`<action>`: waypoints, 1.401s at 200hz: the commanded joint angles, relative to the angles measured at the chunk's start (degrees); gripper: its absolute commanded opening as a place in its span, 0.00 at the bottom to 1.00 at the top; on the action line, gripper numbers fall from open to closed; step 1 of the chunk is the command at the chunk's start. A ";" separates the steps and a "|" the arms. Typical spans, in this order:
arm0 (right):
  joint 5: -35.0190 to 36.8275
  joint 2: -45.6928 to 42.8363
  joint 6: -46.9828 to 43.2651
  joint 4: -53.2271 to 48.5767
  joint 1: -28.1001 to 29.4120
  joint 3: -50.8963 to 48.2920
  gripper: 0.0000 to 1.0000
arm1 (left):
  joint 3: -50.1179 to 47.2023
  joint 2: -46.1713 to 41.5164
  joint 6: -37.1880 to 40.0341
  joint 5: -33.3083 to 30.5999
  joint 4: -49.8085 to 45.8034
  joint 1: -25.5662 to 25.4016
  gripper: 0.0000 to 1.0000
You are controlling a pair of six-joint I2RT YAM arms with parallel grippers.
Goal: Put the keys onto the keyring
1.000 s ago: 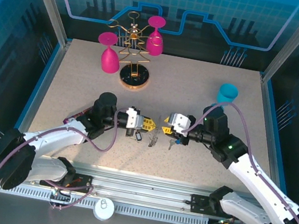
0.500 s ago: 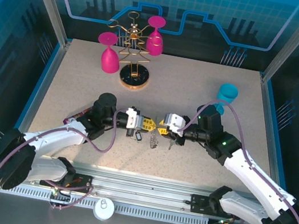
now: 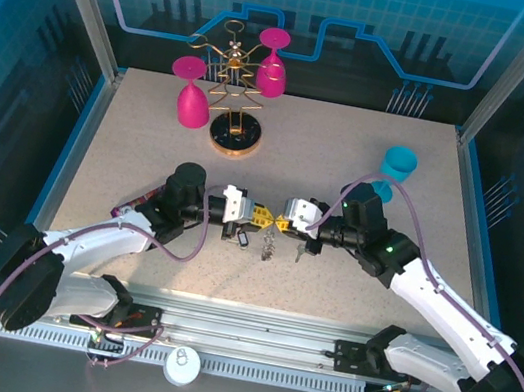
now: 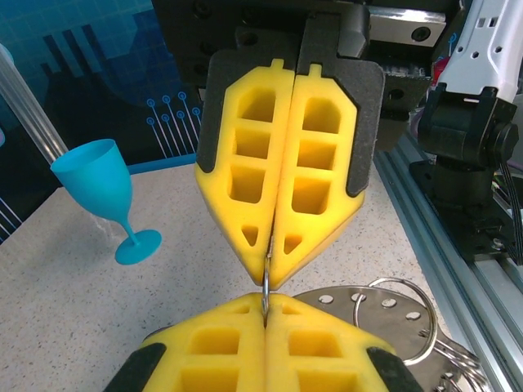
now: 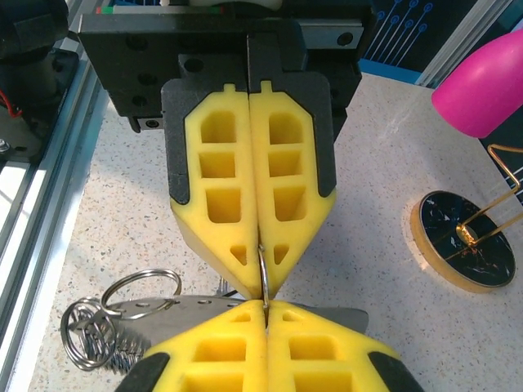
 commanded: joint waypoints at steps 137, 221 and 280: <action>-2.62 1.78 1.40 0.16 3.07 3.46 0.00 | 2.15 0.05 -1.47 1.61 2.99 -0.52 0.06; 18.06 -5.39 17.16 2.87 1.43 0.69 0.42 | 0.96 -1.53 -1.65 -7.57 2.42 -0.54 0.00; 46.88 -1.73 60.21 -17.17 0.34 -0.97 0.33 | 1.18 -1.31 -2.22 -13.06 0.12 -0.52 0.00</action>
